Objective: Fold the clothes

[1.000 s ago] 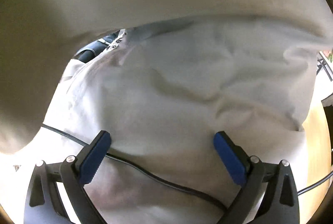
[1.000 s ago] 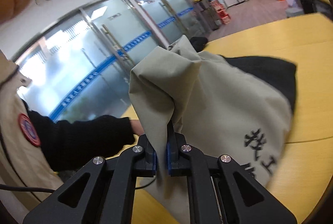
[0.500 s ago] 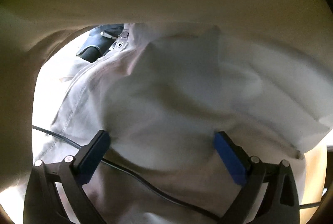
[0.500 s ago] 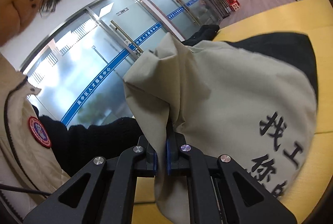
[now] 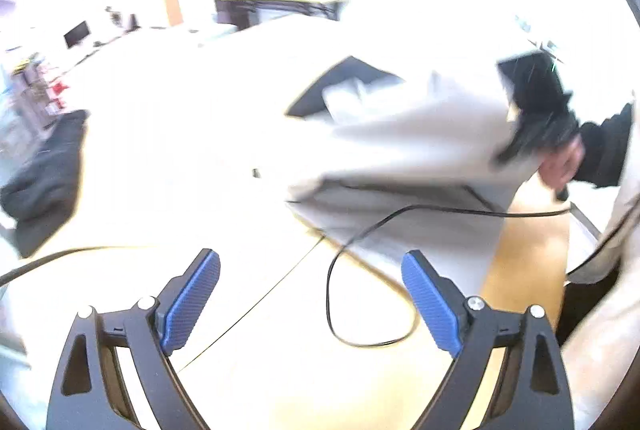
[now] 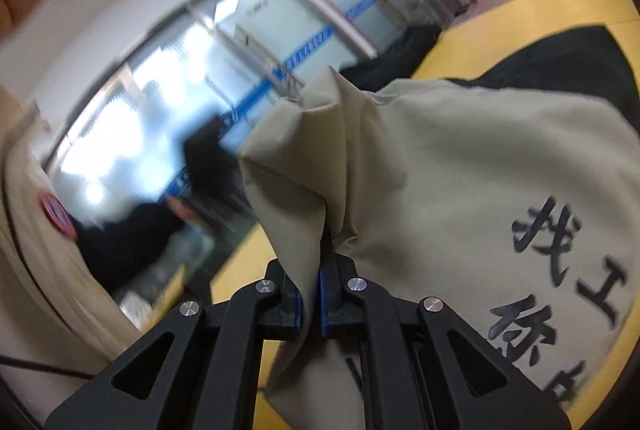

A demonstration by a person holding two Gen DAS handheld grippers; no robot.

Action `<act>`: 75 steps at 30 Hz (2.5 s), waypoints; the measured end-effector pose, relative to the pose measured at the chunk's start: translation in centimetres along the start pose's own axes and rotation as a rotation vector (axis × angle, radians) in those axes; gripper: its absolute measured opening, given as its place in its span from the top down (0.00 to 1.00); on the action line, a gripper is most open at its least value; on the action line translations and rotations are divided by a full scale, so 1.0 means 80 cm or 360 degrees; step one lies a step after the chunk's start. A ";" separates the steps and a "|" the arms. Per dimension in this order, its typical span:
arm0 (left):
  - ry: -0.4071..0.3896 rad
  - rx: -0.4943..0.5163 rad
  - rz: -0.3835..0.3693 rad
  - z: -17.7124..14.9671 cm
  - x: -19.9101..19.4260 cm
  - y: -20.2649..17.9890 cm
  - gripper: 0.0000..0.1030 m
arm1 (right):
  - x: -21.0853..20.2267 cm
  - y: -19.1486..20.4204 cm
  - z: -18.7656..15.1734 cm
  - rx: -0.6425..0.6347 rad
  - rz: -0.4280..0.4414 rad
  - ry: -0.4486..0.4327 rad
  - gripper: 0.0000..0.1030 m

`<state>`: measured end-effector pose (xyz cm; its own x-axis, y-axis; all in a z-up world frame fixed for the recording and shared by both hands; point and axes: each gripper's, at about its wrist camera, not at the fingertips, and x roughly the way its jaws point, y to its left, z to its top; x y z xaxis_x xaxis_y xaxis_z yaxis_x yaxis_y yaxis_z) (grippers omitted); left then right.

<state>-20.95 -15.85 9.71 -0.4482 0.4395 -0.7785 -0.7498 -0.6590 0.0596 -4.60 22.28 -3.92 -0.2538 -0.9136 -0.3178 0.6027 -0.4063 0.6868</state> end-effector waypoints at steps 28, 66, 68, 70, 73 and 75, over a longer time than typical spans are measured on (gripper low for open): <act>-0.0096 0.0547 -0.0627 0.117 0.316 -0.027 0.06 | 0.069 0.011 -0.116 -0.0819 -0.0768 0.0704 0.91; -0.0099 0.0732 -0.0641 0.081 0.355 -0.034 0.04 | -0.133 -0.045 -0.144 0.0272 -0.1605 0.0065 0.80; -0.0097 0.0730 -0.0638 0.078 0.353 -0.035 0.03 | -0.138 -0.050 -0.145 0.0323 -0.1585 0.0052 0.75; -0.0092 0.0728 -0.0634 0.076 0.351 -0.035 0.03 | -0.143 -0.057 -0.145 0.0360 -0.1531 0.0055 0.71; -0.0085 0.0721 -0.0632 0.080 0.354 -0.035 0.02 | -0.145 -0.036 -0.129 0.0212 -0.1446 0.0214 0.73; -0.0085 0.0718 -0.0631 0.076 0.349 -0.034 0.01 | -0.159 0.006 -0.110 -0.0045 -0.1418 0.0338 0.74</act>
<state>-34.37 1.96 -8.43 -0.1074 0.6364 -0.7638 -0.9920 -0.1197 0.0398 5.61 33.88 -5.31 -0.4911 -0.2391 -0.8377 0.2698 -0.9561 0.1147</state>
